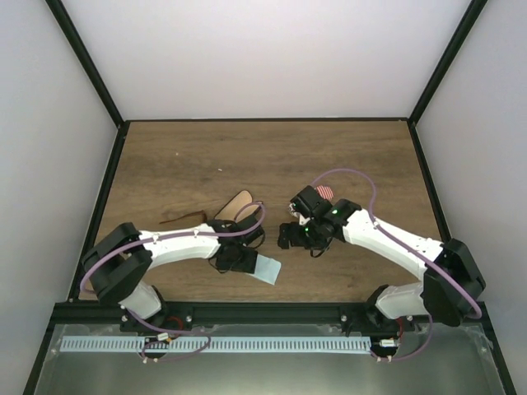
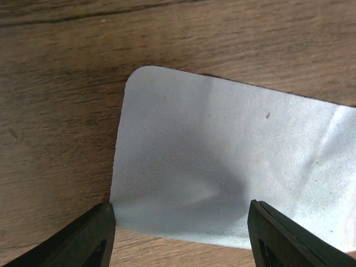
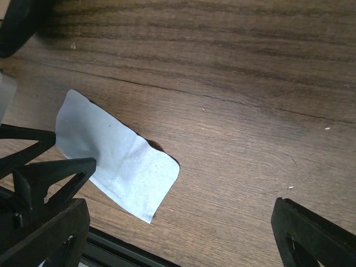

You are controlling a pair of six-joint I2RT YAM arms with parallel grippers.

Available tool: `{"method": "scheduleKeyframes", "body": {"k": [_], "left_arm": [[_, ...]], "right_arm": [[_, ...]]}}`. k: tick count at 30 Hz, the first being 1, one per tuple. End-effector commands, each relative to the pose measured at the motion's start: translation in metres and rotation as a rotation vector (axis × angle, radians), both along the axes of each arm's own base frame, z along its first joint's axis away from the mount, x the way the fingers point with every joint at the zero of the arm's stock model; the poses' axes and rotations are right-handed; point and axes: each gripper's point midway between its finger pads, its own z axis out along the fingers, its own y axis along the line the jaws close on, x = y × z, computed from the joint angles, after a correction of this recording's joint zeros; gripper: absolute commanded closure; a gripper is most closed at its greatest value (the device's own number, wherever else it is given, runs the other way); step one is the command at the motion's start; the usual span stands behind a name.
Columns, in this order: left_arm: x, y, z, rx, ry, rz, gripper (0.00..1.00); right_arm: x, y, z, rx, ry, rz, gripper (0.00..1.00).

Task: Organize the sunglasses
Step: Pick up the glasses cleaning cloth from the center of the board.

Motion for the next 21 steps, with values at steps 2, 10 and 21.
{"method": "scheduleKeyframes", "body": {"k": [2,10,21], "left_arm": [[0.006,0.004,-0.008,0.076,-0.023,0.035,0.34],[0.015,-0.007,0.041,-0.002,-0.104,0.064,0.22],[0.016,0.007,0.020,0.108,-0.087,0.076,0.19]], "right_arm": [[0.003,0.000,0.013,0.031,-0.037,0.032,0.07],[0.003,0.001,0.008,0.037,-0.028,0.031,0.07],[0.007,0.004,0.005,0.032,-0.026,0.040,0.07]]}}
